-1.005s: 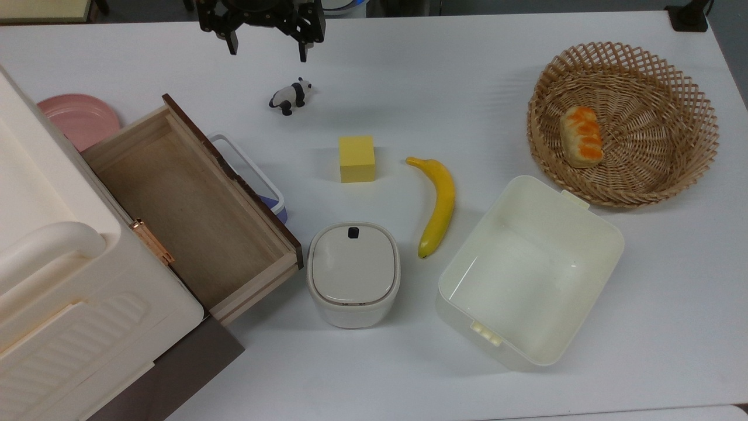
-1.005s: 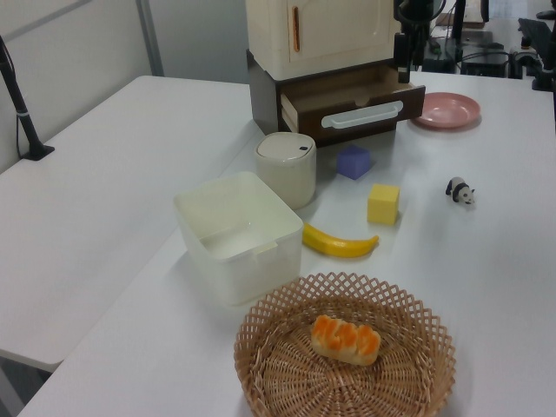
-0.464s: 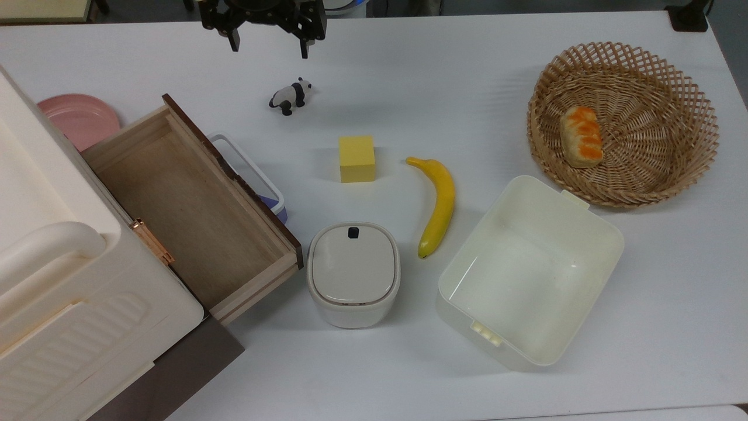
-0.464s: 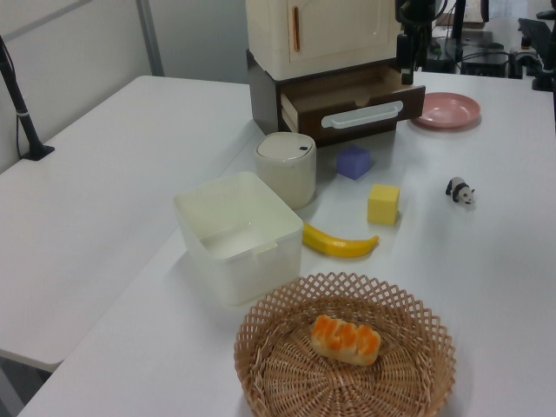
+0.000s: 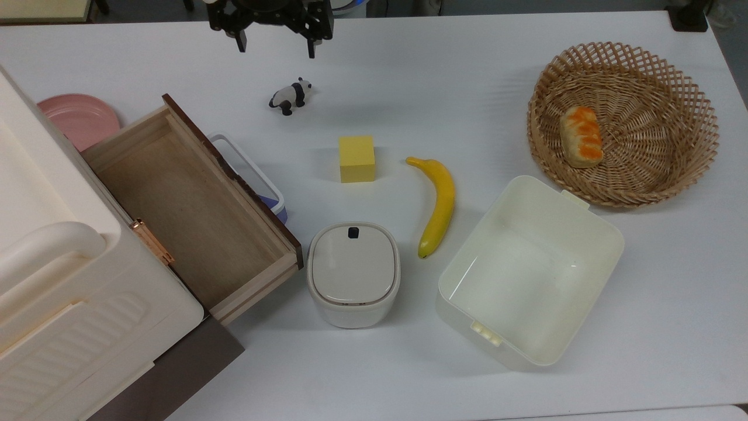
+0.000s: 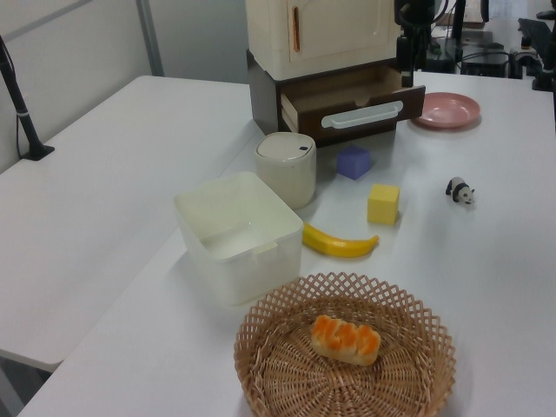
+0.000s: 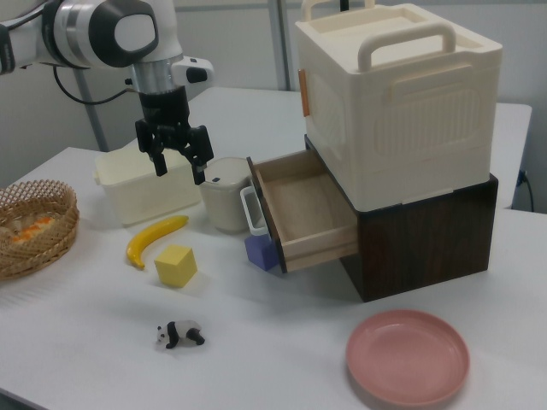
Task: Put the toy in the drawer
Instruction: 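Lower the open gripper down onto the panda figurine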
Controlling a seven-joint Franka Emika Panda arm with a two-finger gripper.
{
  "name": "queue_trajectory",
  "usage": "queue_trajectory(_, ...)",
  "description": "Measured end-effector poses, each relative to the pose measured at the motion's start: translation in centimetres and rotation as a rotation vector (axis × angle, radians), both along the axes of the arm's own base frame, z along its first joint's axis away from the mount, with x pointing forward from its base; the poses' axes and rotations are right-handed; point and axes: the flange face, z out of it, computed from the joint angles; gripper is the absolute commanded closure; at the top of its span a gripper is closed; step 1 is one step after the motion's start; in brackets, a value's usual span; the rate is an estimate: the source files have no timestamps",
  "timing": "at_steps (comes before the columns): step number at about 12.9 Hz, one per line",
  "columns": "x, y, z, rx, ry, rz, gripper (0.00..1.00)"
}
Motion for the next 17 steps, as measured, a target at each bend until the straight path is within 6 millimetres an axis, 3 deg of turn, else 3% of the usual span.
queue_trajectory(3,0.1,1.7,-0.8,0.0,0.018,0.03,0.0)
queue_trajectory(7,-0.2,3.7,-3.9,-0.002,0.084,0.068,0.0)
queue_trajectory(12,-1.4,2.1,-8.5,0.031,0.192,0.253,0.0)
queue_trajectory(17,-3.8,1.2,-14.0,0.044,0.317,0.232,0.0)
